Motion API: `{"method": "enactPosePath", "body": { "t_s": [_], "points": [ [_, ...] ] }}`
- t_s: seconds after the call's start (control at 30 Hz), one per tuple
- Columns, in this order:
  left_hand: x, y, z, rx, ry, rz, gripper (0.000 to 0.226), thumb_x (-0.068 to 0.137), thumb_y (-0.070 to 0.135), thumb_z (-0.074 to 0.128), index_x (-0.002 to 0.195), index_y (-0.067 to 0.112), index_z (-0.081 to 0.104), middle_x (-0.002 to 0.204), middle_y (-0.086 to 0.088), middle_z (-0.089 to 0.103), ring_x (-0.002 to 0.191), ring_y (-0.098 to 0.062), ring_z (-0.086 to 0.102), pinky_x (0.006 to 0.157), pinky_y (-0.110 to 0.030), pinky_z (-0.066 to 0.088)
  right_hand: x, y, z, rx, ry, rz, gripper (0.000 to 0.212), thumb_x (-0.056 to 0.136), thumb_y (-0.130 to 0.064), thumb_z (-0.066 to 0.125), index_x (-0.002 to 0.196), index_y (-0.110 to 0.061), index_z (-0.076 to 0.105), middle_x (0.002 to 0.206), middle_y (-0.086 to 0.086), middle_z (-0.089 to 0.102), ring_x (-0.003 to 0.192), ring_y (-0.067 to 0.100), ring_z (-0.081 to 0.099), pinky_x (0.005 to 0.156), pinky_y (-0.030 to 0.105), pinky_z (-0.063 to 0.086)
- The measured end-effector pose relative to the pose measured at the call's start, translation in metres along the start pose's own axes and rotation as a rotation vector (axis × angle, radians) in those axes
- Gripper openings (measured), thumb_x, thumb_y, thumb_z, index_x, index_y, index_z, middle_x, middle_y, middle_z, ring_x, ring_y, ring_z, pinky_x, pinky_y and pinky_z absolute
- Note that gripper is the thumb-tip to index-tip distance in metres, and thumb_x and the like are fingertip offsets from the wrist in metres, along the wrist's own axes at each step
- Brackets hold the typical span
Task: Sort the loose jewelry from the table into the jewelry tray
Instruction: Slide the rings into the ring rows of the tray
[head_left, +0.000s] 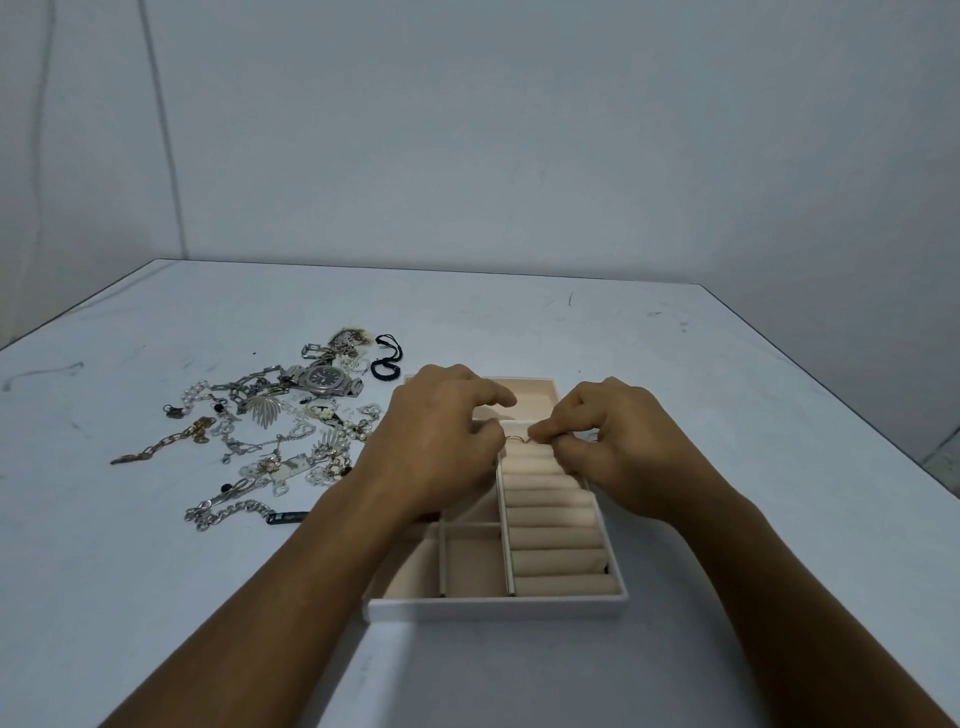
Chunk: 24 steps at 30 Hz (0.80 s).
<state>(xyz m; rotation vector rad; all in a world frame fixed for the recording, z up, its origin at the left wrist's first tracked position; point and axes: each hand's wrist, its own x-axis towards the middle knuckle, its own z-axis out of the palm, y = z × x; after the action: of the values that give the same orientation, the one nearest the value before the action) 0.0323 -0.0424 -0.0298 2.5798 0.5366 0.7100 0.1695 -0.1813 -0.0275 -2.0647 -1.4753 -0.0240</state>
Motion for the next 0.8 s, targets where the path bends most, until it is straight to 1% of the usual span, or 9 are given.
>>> {"method": "enactPosePath", "body": {
  "t_s": [0.07, 0.17, 0.27, 0.37, 0.43, 0.53, 0.67, 0.73, 0.8],
  "points": [
    [0.001, 0.0, 0.004, -0.006, 0.004, 0.017, 0.028, 0.087, 0.022, 0.058, 0.111, 0.029, 0.069, 0.113, 0.005, 0.063, 0.115, -0.015, 0.048, 0.095, -0.033, 0.04, -0.002, 0.004, -0.009, 0.138, 0.152, 0.084, 0.026, 0.085, -0.01, 0.066, 0.1, -0.028, 0.076, 0.086, -0.018, 0.065, 0.075, 0.004, 0.057, 0.066, 0.007, 0.038],
    [0.004, 0.006, 0.012, 0.005, -0.01, 0.088, 0.026, 0.087, 0.032, 0.055, 0.106, 0.026, 0.071, 0.11, 0.007, 0.064, 0.115, -0.015, 0.048, 0.095, -0.033, 0.039, -0.005, 0.019, -0.031, 0.262, 0.43, 0.244, 0.026, 0.085, -0.007, 0.063, 0.095, -0.027, 0.076, 0.086, -0.013, 0.067, 0.066, 0.004, 0.054, 0.06, 0.005, 0.039],
    [0.012, 0.022, 0.017, 0.033, -0.012, 0.182, 0.035, 0.082, 0.04, 0.049, 0.104, 0.025, 0.072, 0.111, 0.008, 0.064, 0.116, -0.017, 0.049, 0.095, -0.039, 0.04, -0.01, 0.037, -0.044, 0.218, 0.513, 0.417, 0.023, 0.084, -0.011, 0.06, 0.09, -0.027, 0.075, 0.09, -0.012, 0.068, 0.061, 0.0, 0.054, 0.056, 0.001, 0.037],
    [0.029, 0.042, 0.019, 0.123, -0.131, 0.217, 0.033, 0.087, 0.045, 0.054, 0.115, 0.03, 0.067, 0.125, 0.007, 0.057, 0.126, -0.017, 0.041, 0.1, -0.039, 0.035, -0.014, 0.05, -0.048, 0.168, 0.431, 0.544, 0.02, 0.085, -0.014, 0.058, 0.091, -0.025, 0.074, 0.084, -0.012, 0.067, 0.06, 0.006, 0.056, 0.052, 0.006, 0.037],
    [0.042, 0.051, 0.024, 0.25, -0.27, 0.19, 0.036, 0.087, 0.049, 0.056, 0.119, 0.034, 0.062, 0.134, 0.006, 0.051, 0.132, -0.018, 0.033, 0.102, -0.042, 0.029, -0.014, 0.053, -0.047, 0.171, 0.355, 0.564, 0.018, 0.084, -0.014, 0.06, 0.09, -0.025, 0.074, 0.082, -0.014, 0.066, 0.073, 0.006, 0.06, 0.059, 0.008, 0.037],
    [0.056, 0.054, 0.036, 0.346, -0.375, 0.145, 0.035, 0.083, 0.054, 0.058, 0.111, 0.034, 0.064, 0.131, 0.004, 0.051, 0.128, -0.021, 0.032, 0.093, -0.042, 0.028, -0.014, 0.05, -0.04, 0.132, 0.26, 0.545, 0.015, 0.08, -0.02, 0.066, 0.089, -0.03, 0.073, 0.084, -0.014, 0.068, 0.085, 0.007, 0.063, 0.067, 0.012, 0.042],
    [0.063, 0.057, 0.049, 0.332, -0.436, 0.053, 0.03, 0.081, 0.05, 0.061, 0.102, 0.028, 0.066, 0.115, 0.0, 0.054, 0.121, -0.025, 0.035, 0.082, -0.038, 0.025, -0.012, 0.043, -0.031, 0.197, 0.165, 0.553, 0.018, 0.078, -0.02, 0.066, 0.092, -0.031, 0.068, 0.076, -0.008, 0.066, 0.06, 0.006, 0.062, 0.051, 0.009, 0.046],
    [0.065, 0.06, 0.05, 0.317, -0.435, 0.026, 0.025, 0.082, 0.047, 0.063, 0.096, 0.027, 0.067, 0.112, 0.0, 0.055, 0.12, -0.026, 0.036, 0.082, -0.039, 0.027, -0.009, 0.044, -0.025, 0.178, 0.137, 0.56, 0.019, 0.073, -0.027, 0.068, 0.091, -0.035, 0.067, 0.085, 0.0, 0.069, 0.066, 0.018, 0.068, 0.063, 0.026, 0.057],
    [0.068, 0.06, 0.051, 0.317, -0.439, 0.013, 0.02, 0.083, 0.045, 0.064, 0.089, 0.025, 0.068, 0.11, -0.001, 0.055, 0.12, -0.027, 0.035, 0.085, -0.042, 0.029, -0.007, 0.045, -0.025, 0.13, 0.125, 0.561, 0.019, 0.07, -0.033, 0.068, 0.089, -0.038, 0.066, 0.096, 0.001, 0.068, 0.078, 0.026, 0.068, 0.075, 0.038, 0.059]
  ]
}}
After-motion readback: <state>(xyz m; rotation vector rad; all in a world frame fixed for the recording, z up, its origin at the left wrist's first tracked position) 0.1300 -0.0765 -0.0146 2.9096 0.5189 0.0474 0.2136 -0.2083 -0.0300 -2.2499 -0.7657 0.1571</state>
